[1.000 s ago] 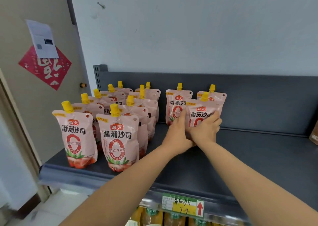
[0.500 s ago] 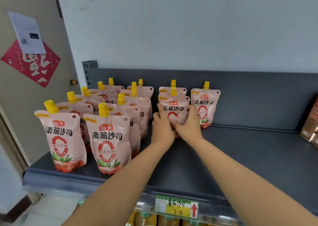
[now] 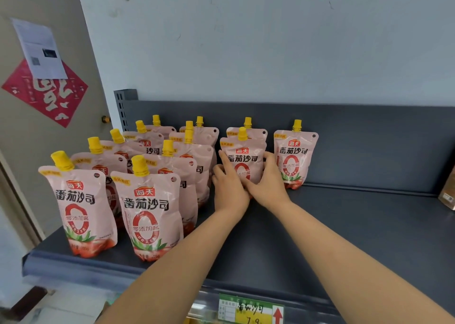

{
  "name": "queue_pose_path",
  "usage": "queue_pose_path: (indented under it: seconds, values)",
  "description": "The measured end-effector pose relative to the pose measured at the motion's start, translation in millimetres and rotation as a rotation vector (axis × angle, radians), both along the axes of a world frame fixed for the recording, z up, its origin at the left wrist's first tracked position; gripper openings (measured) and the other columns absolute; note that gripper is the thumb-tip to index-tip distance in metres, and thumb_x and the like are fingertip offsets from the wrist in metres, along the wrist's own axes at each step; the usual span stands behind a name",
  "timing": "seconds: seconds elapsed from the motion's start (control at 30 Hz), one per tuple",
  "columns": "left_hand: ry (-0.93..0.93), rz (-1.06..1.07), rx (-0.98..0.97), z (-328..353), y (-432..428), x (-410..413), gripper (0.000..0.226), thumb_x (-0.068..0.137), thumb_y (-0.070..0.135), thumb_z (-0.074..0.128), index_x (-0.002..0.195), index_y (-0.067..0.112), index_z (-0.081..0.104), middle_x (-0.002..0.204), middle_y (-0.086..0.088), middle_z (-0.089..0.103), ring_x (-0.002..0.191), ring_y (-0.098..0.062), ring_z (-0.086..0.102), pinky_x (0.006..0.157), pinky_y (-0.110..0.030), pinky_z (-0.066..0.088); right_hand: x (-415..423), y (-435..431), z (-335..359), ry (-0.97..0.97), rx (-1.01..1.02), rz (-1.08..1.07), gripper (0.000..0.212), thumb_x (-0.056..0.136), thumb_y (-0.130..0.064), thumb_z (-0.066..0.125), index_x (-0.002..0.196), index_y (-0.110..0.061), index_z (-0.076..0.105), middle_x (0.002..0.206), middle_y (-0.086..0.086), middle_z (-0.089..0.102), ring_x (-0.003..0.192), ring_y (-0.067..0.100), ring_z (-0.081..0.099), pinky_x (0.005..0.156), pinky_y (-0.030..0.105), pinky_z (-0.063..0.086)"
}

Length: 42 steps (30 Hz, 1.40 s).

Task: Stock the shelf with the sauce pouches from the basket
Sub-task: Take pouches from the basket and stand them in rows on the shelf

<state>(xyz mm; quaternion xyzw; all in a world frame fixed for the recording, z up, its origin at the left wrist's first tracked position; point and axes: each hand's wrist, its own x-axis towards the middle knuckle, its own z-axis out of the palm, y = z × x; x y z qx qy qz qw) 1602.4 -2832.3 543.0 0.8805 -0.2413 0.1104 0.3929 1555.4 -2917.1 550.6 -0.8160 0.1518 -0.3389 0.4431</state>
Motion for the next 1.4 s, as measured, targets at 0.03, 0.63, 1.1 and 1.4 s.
queue_pose_path:
  seconds: [0.03,0.63,1.1,1.4]
  values:
    - [-0.003,0.014,0.003,0,2,1,0.098,0.09,0.024,0.062,0.152,0.018,-0.013,0.146,-0.016,0.026,0.136,-0.03,0.028,0.11,-0.043,0.034,0,1,-1,0.017,-0.015,0.008,0.076,0.072,-0.017,0.081,0.133,-0.02,0.035,0.133,0.0,0.051,0.123,0.015,0.05,0.098,0.028,0.046]
    - [0.018,0.094,0.104,4,6,-26,0.111,0.081,0.03,0.074,0.152,0.012,-0.009,0.154,-0.016,0.019,0.139,-0.032,0.028,0.103,-0.042,0.041,-40,4,1,0.251,-0.087,0.02,0.098,0.079,-0.017,0.076,0.152,-0.012,0.011,0.158,0.005,0.021,0.145,0.023,0.02,0.116,0.037,0.022]
    - [-0.244,-0.187,0.377,9,70,-111,0.091,0.088,0.064,0.047,0.153,0.024,-0.003,0.158,-0.017,0.01,0.143,-0.036,0.014,0.111,-0.045,0.028,-197,34,11,0.444,-0.587,-0.608,0.075,0.088,-0.047,0.053,0.15,-0.017,0.022,0.151,0.007,0.036,0.144,0.03,0.022,0.117,0.048,0.019]
    - [-0.483,-0.494,0.417,-18,109,-227,0.082,0.091,0.065,0.037,0.154,0.025,0.001,0.16,-0.012,0.011,0.145,-0.032,0.014,0.114,-0.045,0.021,-386,103,-29,0.639,-0.467,-0.905,0.082,0.09,-0.053,0.048,0.153,-0.02,0.008,0.158,0.007,0.019,0.146,0.03,0.013,0.117,0.05,0.017]
